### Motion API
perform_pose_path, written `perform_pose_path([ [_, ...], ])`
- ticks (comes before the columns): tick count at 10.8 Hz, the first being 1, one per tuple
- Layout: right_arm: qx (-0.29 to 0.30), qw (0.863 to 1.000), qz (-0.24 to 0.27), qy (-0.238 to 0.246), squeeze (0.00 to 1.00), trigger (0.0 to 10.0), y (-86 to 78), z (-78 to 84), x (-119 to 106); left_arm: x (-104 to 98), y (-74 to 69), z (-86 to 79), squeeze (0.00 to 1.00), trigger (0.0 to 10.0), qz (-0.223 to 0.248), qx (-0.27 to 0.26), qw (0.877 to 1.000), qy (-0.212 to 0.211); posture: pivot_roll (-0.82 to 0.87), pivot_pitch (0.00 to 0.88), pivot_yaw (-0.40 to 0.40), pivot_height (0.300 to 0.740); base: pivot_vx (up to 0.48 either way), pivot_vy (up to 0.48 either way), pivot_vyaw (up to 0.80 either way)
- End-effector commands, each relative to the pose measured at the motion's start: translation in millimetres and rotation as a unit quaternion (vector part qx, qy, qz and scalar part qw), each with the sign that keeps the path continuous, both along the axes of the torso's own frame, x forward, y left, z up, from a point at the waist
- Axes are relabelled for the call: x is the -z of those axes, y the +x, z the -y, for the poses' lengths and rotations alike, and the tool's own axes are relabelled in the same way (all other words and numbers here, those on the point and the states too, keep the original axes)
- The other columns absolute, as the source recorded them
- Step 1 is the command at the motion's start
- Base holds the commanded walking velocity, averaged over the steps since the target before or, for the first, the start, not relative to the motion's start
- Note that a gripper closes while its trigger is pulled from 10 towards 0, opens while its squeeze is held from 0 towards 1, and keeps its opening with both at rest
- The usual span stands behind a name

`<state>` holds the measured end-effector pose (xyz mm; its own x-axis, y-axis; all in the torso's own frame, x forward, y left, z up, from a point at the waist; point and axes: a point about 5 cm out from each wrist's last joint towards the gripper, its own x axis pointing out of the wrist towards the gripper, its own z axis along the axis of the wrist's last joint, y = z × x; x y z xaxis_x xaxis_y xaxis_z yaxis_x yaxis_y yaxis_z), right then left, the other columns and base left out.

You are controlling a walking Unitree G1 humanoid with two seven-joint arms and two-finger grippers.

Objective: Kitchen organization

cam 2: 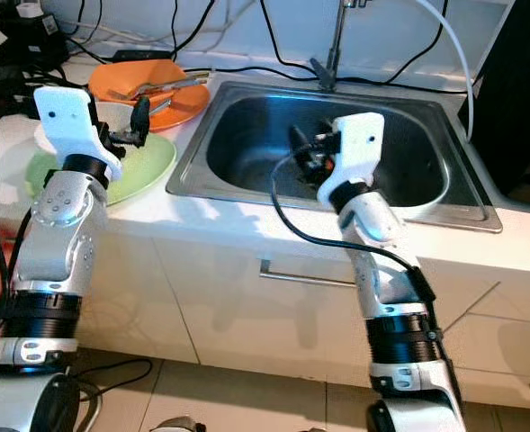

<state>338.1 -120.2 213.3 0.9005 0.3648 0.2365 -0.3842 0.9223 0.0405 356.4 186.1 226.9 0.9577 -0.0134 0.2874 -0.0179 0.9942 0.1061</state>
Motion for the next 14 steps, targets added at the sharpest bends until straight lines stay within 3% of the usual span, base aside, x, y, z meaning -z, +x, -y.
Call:
perform_pose_path([
  [1, 0.004, 1.0, 0.006, 0.009, 0.0, 10.0, -2.7, 2.1, -5, -6, 3.4, 1.4, 0.0, 10.0, 0.007, 0.006, 1.0, 0.006, 0.14, 0.006, 0.008, 0.74, 0.0, 0.0, 0.0],
  [6, 0.018, 1.0, -0.002, 0.005, 0.0, 10.0, -3.2, 5.8, -2, -1, 11.1, 9.5, 0.0, 10.0, -0.012, 0.029, 0.999, -0.014, 0.13, 0.001, 0.045, 0.74, 0.0, 0.0, -0.64],
  [10, 0.013, 0.999, 0.008, -0.042, 0.0, 10.0, -1.8, 14.5, -1, 1, 14.9, 8.1, 0.0, 10.0, -0.02, 0.035, 0.999, -0.015, 0.13, 0.0, 0.079, 0.74, 0.0, 0.0, 0.0],
  [14, 0.012, 0.998, 0.023, -0.064, 0.0, 10.0, 2.7, 8.0, 0, 1, 18.8, 0.6, 0.0, 10.0, -0.032, 0.038, 0.999, -0.012, 0.15, 0.0, 0.117, 0.74, 0.0, 0.0, 0.0],
])
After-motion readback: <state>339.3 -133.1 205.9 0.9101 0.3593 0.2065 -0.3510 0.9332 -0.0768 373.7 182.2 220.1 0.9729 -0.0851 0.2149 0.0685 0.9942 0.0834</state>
